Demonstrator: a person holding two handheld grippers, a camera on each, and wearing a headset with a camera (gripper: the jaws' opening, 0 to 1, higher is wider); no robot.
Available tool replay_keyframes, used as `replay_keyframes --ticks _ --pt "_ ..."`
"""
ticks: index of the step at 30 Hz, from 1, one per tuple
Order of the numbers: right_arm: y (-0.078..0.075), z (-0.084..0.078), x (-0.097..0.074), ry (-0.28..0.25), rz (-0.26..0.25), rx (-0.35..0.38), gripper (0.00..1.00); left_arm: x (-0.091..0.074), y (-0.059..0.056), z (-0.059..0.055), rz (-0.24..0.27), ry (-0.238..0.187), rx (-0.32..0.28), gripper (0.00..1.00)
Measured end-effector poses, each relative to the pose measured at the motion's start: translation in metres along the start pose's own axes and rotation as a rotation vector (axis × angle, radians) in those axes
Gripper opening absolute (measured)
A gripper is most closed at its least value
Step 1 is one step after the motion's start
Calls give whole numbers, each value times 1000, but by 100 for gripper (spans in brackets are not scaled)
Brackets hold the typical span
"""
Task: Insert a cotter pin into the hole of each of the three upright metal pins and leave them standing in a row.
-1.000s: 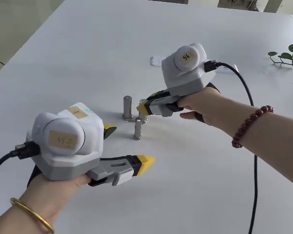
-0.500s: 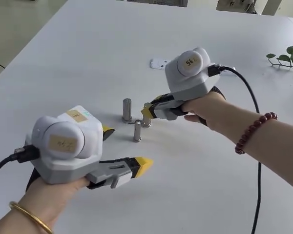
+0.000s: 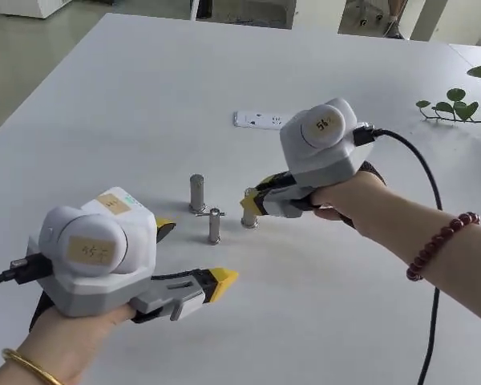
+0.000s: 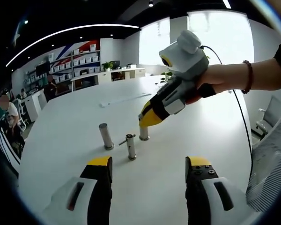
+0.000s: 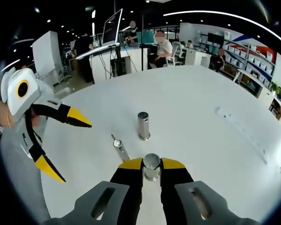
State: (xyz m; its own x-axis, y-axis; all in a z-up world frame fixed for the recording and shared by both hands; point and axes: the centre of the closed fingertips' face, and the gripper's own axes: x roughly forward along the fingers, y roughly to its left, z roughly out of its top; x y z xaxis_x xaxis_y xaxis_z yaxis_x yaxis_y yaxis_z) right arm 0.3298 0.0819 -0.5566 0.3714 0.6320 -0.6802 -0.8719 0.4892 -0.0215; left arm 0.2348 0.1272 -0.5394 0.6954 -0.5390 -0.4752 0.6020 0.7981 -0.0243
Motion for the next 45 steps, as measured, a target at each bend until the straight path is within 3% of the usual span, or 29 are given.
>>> replay_keyframes --ticks 9,21,37,45 --pt "41 -15 -19 7 50 -30 8 -7 -8 3 -3 -12 15 63" --pt "66 -28 -25 9 110 -54 8 -15 -15 2 -7 -16 23 63" --pt "69 -34 -26 -6 136 -57 8 -18 -22 1 -21 -21 29 61" --pt "70 -35 -27 -38 148 -1 13 -17 -23 -1 -23 -14 30 61"
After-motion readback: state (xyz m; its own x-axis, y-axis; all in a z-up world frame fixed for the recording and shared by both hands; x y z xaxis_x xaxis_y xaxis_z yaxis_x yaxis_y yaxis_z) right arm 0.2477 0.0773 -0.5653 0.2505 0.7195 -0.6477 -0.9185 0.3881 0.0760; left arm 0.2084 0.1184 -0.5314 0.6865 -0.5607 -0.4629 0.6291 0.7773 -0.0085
